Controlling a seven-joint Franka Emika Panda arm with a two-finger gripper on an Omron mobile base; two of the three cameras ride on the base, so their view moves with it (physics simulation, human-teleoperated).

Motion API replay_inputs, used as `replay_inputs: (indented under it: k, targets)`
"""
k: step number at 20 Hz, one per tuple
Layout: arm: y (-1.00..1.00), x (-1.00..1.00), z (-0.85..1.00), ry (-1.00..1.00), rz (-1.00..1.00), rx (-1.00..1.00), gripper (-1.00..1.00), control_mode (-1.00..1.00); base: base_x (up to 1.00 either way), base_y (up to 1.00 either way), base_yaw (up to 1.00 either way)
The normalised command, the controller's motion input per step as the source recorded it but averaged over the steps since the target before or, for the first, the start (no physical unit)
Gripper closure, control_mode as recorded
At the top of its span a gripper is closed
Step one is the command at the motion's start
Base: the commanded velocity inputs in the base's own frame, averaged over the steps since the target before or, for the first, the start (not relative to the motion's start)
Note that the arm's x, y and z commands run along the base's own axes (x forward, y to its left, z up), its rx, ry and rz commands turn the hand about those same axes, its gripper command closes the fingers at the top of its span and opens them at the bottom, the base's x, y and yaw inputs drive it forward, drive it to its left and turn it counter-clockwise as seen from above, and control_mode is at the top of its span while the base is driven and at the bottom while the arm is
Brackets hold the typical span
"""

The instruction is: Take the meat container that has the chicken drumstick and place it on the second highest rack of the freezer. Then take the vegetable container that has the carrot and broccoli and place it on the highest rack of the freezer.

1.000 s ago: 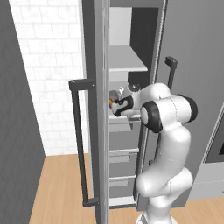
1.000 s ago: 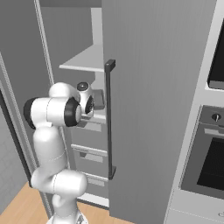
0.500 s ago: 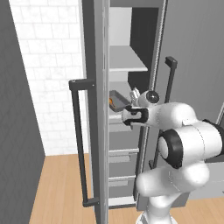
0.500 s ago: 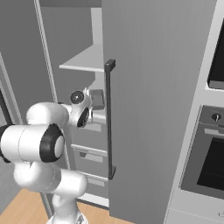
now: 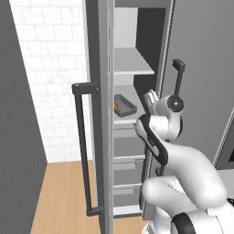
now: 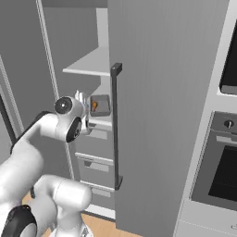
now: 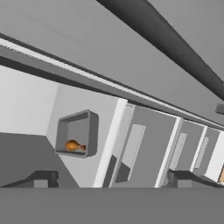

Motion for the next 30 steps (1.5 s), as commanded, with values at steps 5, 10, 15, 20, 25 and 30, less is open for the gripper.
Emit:
replay_inputs:
  k: [5,10,15,20,25,30]
  targets:
    - [-0.1,-1.0,0.67,0.03,0.02,-0.01,-1.0,-1.0,0.0,0.0,0.0]
    - [-0.14,-1.0,0.44,0.0,0.01,0.0,-1.0,-1.0,0.0,0.0,0.0]
    - [-0.05,-0.2,0.06,0.0,0.0,0.0,-1.0,1.0,-0.64,-0.71,-0.11]
    - [0.0,0.0,0.0,0.0,0.0,0.0,-1.0,1.0,-0.16,-1.0,-0.28]
    - [0.0,0.0,0.0,0.0,0.0,0.0,-1.0,1.0,0.1,-1.0,-0.29]
    - [0.0,0.0,0.0,0.0,0.0,0.0,-1.0,1.0,0.36,-1.0,-0.15]
